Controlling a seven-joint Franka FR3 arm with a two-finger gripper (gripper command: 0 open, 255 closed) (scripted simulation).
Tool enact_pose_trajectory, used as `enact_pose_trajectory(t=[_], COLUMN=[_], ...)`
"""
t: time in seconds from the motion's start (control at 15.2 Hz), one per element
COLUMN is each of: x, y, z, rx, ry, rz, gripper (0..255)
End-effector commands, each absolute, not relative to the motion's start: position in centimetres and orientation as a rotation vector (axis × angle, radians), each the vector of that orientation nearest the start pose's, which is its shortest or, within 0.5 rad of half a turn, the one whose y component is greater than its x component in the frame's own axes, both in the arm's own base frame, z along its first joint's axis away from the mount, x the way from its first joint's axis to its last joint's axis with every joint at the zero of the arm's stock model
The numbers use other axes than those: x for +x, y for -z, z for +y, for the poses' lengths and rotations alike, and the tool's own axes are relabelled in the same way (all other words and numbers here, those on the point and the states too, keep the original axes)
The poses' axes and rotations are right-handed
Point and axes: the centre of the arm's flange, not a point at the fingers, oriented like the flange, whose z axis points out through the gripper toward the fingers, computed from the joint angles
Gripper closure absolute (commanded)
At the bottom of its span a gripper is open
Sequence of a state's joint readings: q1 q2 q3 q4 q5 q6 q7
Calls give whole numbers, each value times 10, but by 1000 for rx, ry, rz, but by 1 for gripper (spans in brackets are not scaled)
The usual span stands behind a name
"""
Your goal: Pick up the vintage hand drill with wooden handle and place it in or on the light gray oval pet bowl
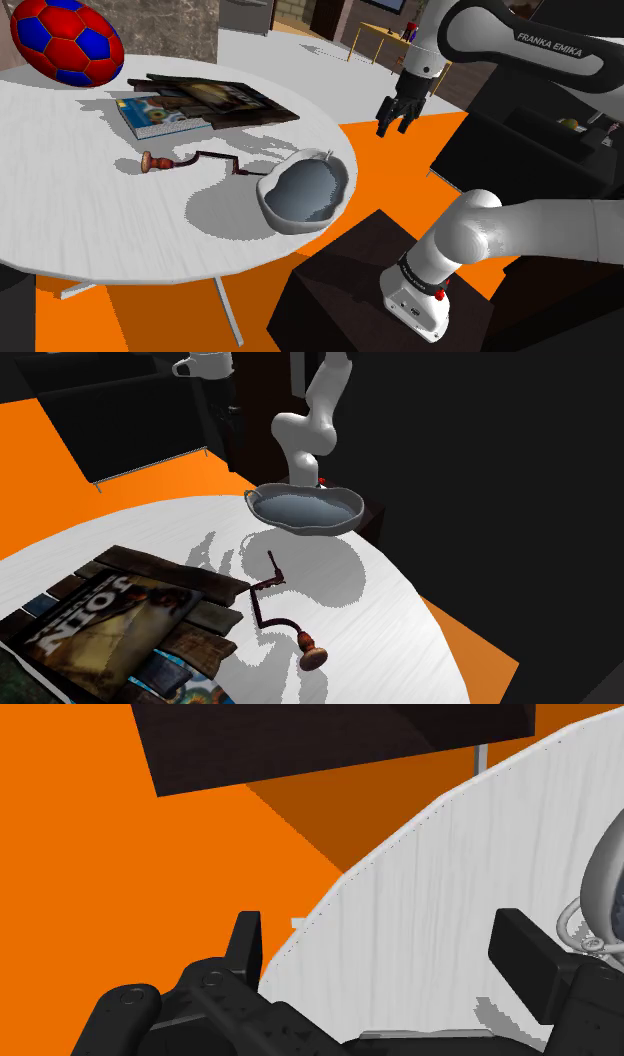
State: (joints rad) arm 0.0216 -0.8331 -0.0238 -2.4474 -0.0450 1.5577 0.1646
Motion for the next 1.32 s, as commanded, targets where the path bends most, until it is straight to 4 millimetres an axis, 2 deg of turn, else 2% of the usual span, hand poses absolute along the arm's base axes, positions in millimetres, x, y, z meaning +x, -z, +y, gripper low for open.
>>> enact_pose_trajectory(t=[0.0,0.59,1.25], x=[291,337,400], y=[-560,-528,-492], z=[-7,97,206], rx=[-3163,-3139,-3102], ry=[-86,-104,-123], rz=[250,416,599], gripper=[0,0,0])
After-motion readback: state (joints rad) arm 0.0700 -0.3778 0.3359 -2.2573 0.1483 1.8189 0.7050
